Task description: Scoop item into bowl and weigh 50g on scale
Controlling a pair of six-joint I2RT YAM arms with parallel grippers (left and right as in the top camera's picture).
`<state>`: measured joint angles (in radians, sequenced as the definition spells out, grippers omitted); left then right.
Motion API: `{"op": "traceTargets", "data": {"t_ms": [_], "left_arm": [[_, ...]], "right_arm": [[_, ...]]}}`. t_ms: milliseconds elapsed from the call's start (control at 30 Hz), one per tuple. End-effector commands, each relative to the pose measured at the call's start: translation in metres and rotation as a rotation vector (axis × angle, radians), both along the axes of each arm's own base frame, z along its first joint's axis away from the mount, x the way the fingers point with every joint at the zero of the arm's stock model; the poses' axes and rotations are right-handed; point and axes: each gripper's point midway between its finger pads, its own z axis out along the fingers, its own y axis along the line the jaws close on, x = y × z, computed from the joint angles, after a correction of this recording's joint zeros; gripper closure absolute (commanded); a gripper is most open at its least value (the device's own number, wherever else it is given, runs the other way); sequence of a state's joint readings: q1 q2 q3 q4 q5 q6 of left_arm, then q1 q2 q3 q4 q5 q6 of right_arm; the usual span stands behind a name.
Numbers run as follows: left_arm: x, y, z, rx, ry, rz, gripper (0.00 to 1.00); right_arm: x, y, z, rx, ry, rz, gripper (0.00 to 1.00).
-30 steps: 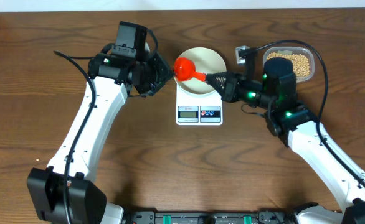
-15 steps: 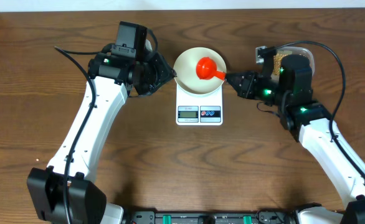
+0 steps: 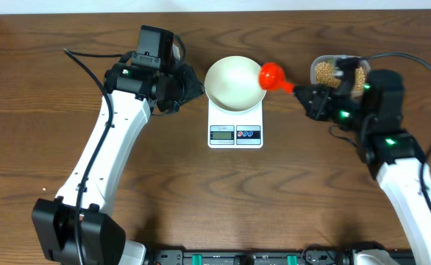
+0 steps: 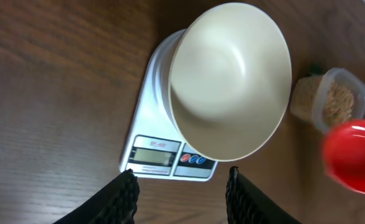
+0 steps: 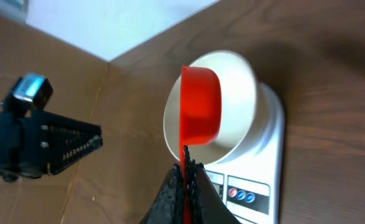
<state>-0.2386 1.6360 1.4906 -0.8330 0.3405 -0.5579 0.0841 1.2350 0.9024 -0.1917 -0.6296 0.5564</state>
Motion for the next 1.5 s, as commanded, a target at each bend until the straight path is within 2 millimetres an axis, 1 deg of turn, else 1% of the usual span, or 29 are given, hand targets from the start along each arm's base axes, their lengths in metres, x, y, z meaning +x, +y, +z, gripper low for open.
{"op": "traceTargets", "data": {"t_ms": [0,67,200,367,467,600,633,700,767,833,933,1100,1200,1300,1367,1467], "left_arm": [[-0.001,0.002,0.002,0.054,-0.05,-0.09,0.49],[-0.001,0.001,0.002,0.061,-0.058,-0.107,0.47],[-0.001,0.001,0.002,0.078,-0.074,-0.143,0.39],[-0.001,0.001,0.002,0.105,-0.102,-0.201,0.33],[-0.001,0.001,0.002,0.122,-0.116,-0.237,0.32],[-0.008,0.001,-0.001,0.13,-0.09,-0.254,0.32],[-0.011,0.001,-0.002,0.131,-0.08,-0.258,0.33],[-0.018,-0.002,-0.005,0.135,-0.055,-0.274,0.4],[-0.024,-0.008,-0.008,0.142,-0.045,-0.305,0.43],[-0.031,-0.014,-0.013,0.148,-0.033,-0.337,0.44],[-0.044,-0.023,-0.023,0.157,-0.001,-0.383,0.44],[-0.063,-0.036,-0.046,0.166,0.042,-0.44,0.45],[-0.07,-0.045,-0.058,0.167,0.045,-0.47,0.45],[-0.074,-0.054,-0.06,0.166,0.035,-0.495,0.46],[-0.076,-0.059,-0.058,0.168,0.023,-0.509,0.46],[-0.081,-0.066,-0.057,0.171,0.02,-0.53,0.49]], "right_arm": [[-0.002,-0.021,0.02,-0.042,-0.068,-0.052,0.99],[-0.007,-0.032,0.024,-0.056,-0.074,-0.073,0.99],[-0.017,-0.051,0.031,-0.085,-0.09,-0.115,0.99],[-0.028,-0.068,0.038,-0.134,-0.122,-0.146,0.99],[-0.034,-0.076,0.035,-0.167,-0.111,-0.169,0.99],[-0.04,-0.085,0.02,-0.223,-0.059,-0.194,0.99],[-0.041,-0.086,0.017,-0.233,-0.048,-0.199,0.99],[-0.041,-0.091,0.013,-0.253,-0.031,-0.221,0.99],[-0.04,-0.095,0.012,-0.264,-0.027,-0.238,0.99],[-0.038,-0.098,0.013,-0.264,-0.035,-0.248,0.99],[-0.035,-0.108,0.015,-0.265,-0.044,-0.279,0.99],[-0.034,-0.13,0.015,-0.27,-0.036,-0.345,0.99],[-0.036,-0.146,0.014,-0.276,-0.024,-0.39,0.99],[-0.037,-0.162,0.009,-0.272,0.001,-0.436,0.99],[-0.037,-0.169,0.006,-0.269,0.011,-0.438,0.99],[-0.037,-0.177,-0.002,-0.271,0.036,-0.447,0.99]]}}
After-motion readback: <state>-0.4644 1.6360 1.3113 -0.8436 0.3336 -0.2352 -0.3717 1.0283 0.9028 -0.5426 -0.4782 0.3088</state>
